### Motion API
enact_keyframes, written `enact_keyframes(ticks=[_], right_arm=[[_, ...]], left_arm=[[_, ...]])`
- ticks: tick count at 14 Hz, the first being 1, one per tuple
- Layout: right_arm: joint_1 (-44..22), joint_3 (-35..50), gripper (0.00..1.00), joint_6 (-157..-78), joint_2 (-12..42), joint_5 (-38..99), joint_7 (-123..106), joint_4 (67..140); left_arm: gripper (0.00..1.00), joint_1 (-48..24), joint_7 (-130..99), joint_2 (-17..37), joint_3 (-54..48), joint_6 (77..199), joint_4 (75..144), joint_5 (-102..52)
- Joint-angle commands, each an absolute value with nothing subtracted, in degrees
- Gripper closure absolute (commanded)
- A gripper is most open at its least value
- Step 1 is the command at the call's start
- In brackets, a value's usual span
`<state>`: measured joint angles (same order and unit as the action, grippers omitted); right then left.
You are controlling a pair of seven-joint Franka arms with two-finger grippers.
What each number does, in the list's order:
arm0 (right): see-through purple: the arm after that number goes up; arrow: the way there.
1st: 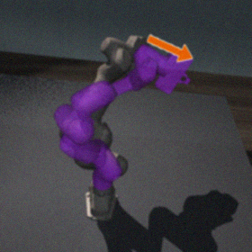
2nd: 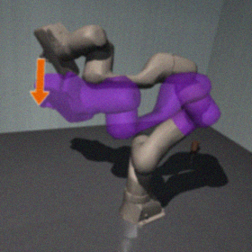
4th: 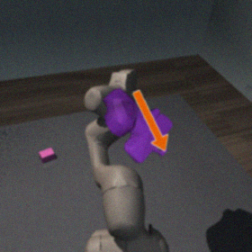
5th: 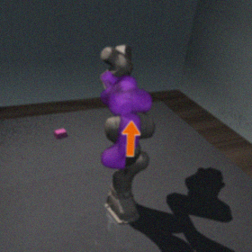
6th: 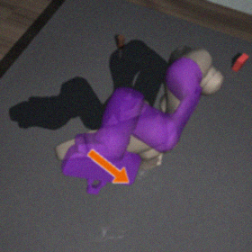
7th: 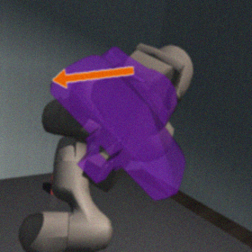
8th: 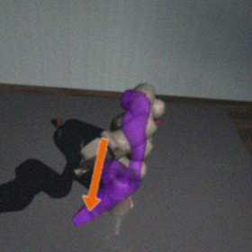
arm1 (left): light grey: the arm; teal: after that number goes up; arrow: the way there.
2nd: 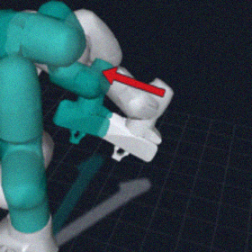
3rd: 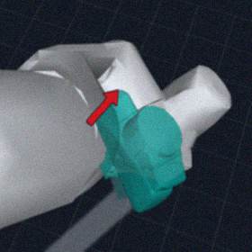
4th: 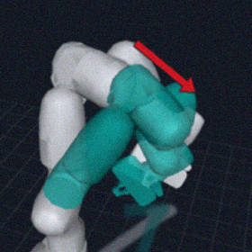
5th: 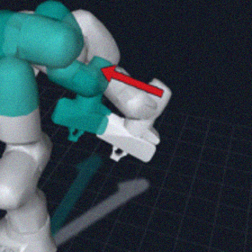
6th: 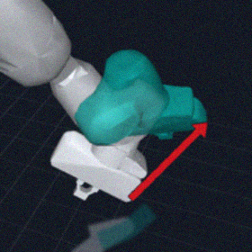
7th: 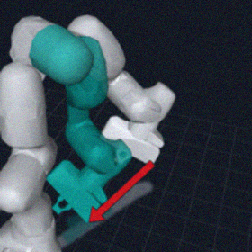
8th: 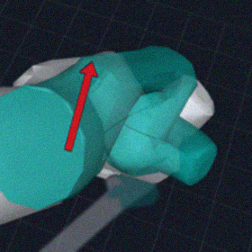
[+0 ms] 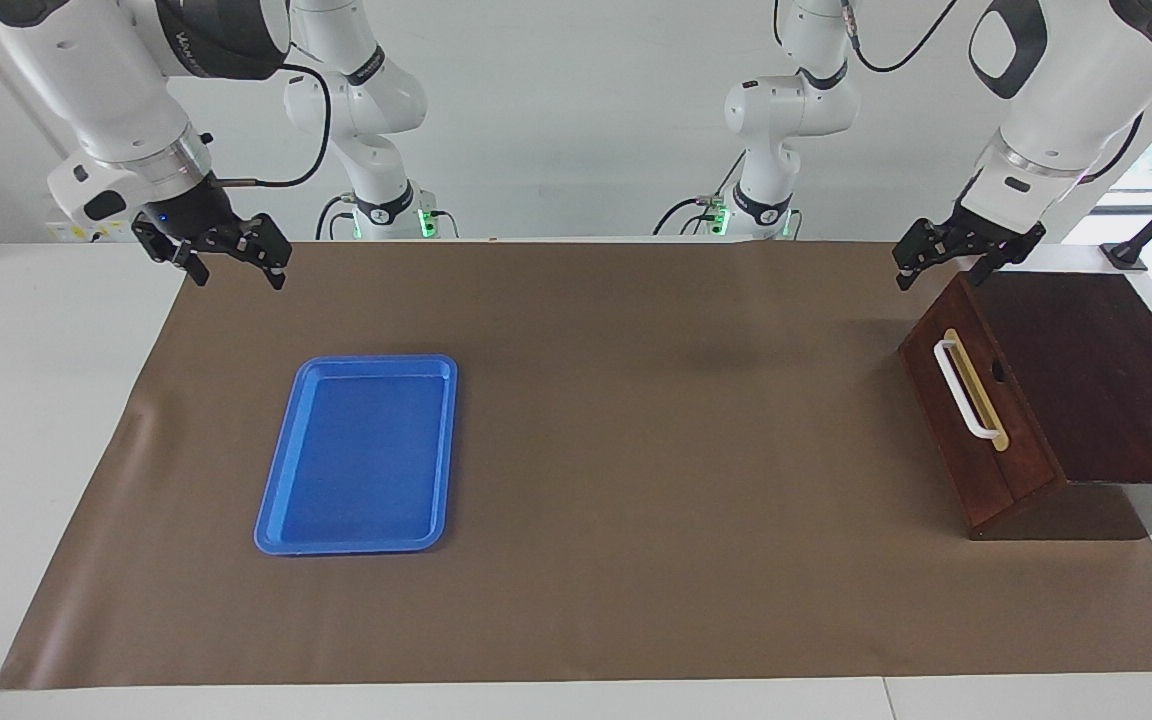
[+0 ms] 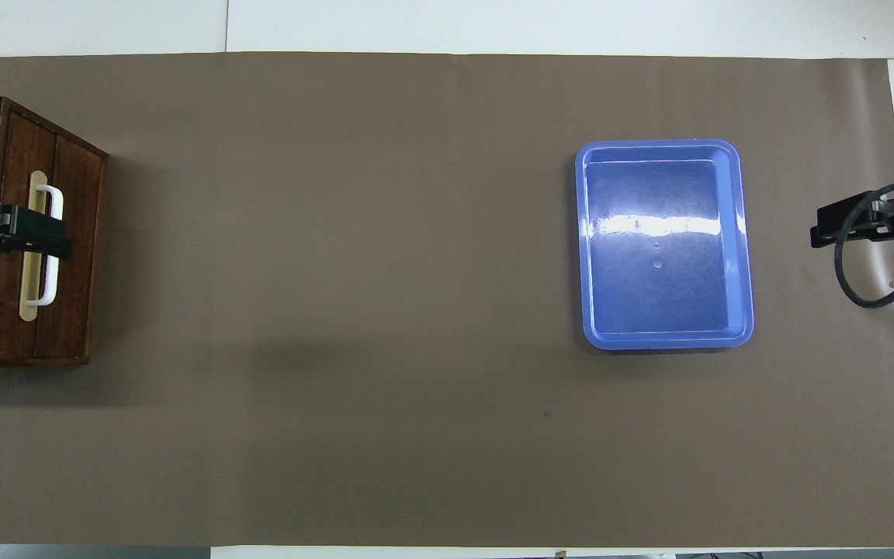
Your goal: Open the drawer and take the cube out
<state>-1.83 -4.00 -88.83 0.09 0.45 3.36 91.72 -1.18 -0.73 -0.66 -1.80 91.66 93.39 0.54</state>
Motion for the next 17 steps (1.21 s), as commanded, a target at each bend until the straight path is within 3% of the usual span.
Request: enact_keyframes(ticks=[1,6,10,17], right_arm=[[-0.88,-3.6,0.0,-88.42,-0.18,0.09,2.37,92.37],[-0.88,-3.6,0.0,-89.21,-0.17,0.0,2.37,92.37],[-0.88,-3.6,0.0,-89.29,-0.09,0.09,2.46,92.37],[-0.35,-3.6,0.0,-92.11,0.44,1.66,15.98,92.9]], left_arm=[[0.0,-2.2,0.0,-2.45,-1.49,97.1,98.15,3.84],[0.0,-4.83,-0.09,-2.29,-1.58,104.83,105.81,13.87],[0.0,-5.8,-0.7,2.27,-1.5,110.64,108.27,20.21],[0.0,-1.07,-1.14,6.68,-1.49,123.92,113.37,27.42]])
